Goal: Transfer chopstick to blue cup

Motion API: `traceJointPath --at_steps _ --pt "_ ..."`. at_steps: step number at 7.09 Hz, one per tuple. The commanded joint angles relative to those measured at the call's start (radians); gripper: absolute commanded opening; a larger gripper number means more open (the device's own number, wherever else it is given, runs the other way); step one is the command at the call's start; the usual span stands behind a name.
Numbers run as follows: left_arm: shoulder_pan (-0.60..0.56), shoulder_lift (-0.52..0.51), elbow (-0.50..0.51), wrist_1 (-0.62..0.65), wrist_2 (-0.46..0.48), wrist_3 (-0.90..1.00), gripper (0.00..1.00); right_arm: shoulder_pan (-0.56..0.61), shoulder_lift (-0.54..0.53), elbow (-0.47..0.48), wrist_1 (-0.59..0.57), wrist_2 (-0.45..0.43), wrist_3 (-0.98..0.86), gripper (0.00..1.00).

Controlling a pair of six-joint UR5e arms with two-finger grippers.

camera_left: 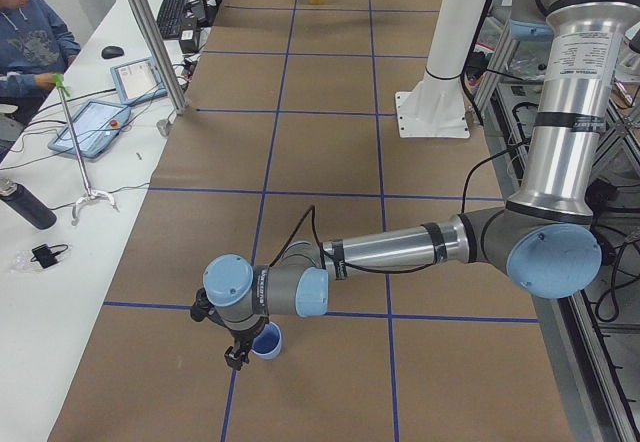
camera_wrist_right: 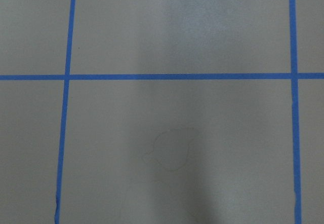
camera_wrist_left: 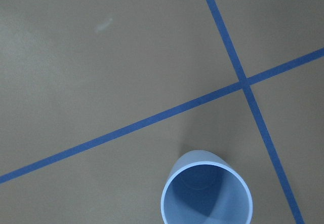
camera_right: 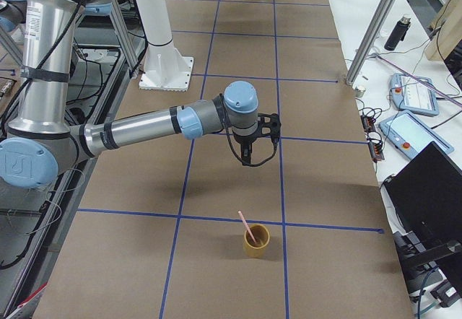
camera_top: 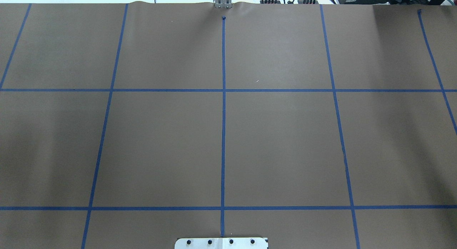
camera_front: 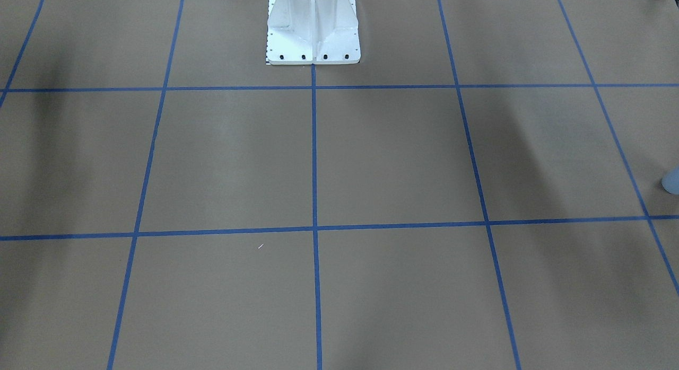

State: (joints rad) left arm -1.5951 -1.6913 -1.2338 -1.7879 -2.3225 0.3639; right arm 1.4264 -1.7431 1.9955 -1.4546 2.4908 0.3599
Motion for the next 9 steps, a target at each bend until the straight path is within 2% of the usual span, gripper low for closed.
traceJointPath --at_steps 1,3,5,8,9 --pt "0.003 -0.008 0.062 -0.050 -0.008 -0.037 0.98 0.000 0.002 -0.003 0.013 -0.004 0.004 1.00" --pt "0.006 -0.008 0.105 -0.114 -0.009 -0.093 0.98 0.000 0.004 0.002 0.013 -0.039 0.004 1.00" --pt "0.010 -0.013 0.123 -0.123 -0.009 -0.108 0.98 0.000 0.004 0.002 0.014 -0.041 0.004 1.00" --pt "0.046 -0.019 0.132 -0.140 -0.026 -0.271 0.98 0.000 0.002 0.002 0.014 -0.064 0.005 1.00" --pt "0.059 -0.021 0.155 -0.186 -0.025 -0.339 0.98 0.000 0.002 0.000 0.014 -0.066 0.004 1.00"
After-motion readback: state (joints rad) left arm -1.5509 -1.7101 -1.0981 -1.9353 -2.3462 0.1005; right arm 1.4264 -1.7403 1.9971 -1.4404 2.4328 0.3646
